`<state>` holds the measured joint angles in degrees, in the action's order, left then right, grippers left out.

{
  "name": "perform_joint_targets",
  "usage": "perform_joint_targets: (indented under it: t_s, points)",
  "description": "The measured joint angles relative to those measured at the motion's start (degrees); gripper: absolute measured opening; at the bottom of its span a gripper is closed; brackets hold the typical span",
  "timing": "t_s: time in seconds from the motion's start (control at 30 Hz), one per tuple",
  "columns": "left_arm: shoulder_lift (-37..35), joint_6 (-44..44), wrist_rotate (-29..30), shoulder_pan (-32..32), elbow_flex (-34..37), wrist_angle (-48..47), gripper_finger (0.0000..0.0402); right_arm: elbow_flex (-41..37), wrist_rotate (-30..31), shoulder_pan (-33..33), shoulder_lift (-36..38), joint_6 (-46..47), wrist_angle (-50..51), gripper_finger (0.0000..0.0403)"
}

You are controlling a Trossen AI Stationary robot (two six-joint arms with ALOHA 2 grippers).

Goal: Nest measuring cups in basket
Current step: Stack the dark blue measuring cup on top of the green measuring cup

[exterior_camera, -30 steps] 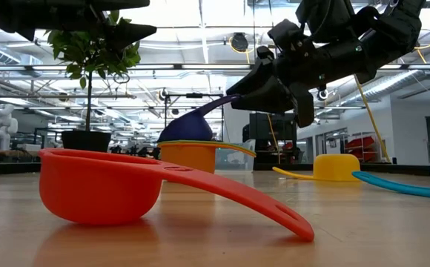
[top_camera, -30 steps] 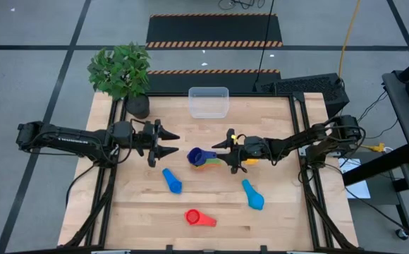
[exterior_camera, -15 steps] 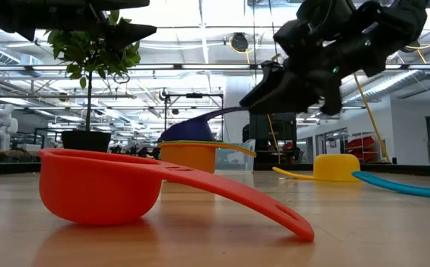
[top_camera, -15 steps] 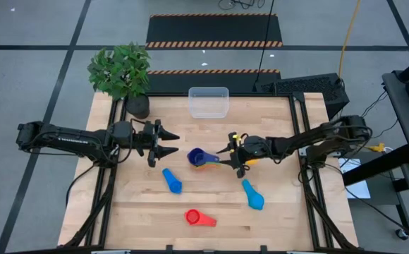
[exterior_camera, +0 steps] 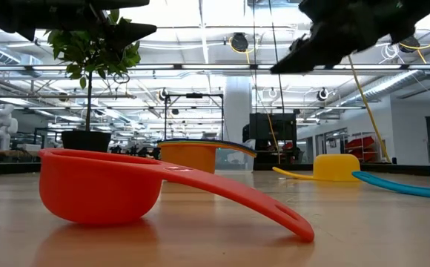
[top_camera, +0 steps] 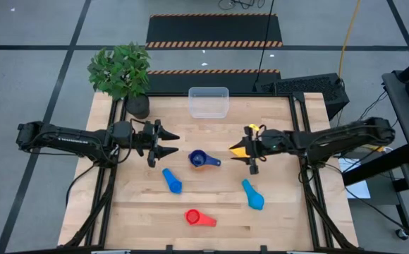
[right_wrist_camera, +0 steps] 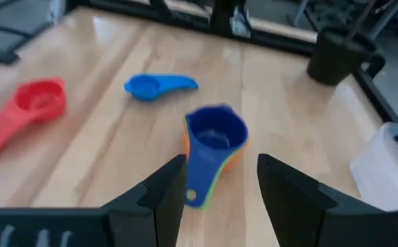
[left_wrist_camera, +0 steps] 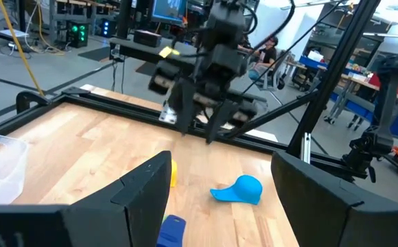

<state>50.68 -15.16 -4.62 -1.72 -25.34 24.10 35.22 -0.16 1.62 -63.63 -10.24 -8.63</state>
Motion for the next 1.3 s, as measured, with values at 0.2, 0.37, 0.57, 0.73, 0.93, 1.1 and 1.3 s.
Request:
perform_joint_targets:
  t_s: [0.2,0.37,0.57,0.73,0.93,1.1,1.3]
  points:
    - [0.0,0.46,0.02,0.0,0.0,-0.02,0.0255,0.0,0.06,1.39,5.29,-0.5,-0.22,0.0173]
    - [0.0,0.46,0.12,0.0,0.0,-0.02,0.0255,0.0,3.87,1.71,6.43,3.21,-2.85,0.0173]
    - [0.0,0.43,0.59,0.0,0.0,-0.02,0.0255,0.04,6.11,2.22,2.63,7.05,-0.99,0.0183]
    - [0.0,0.28,0.66,-0.02,0.0,0.0,0.0255,0.04,6.08,2.63,-2.42,9.57,-1.29,0.0212]
    - [0.0,0.44,1.82,-0.04,0.0,0.0,0.0255,0.04,2.87,2.46,-8.78,10.08,-4.75,0.0228]
    - [0.0,1.26,2.16,-0.07,0.0,0.04,0.0255,2.69,1.74,2.67,-14.53,8.99,-5.99,0.0229]
    - [0.0,1.46,2.19,-0.07,0.0,0.09,0.0255,6.46,1.8,3.0,-22.38,8.01,-5.6,0.0229]
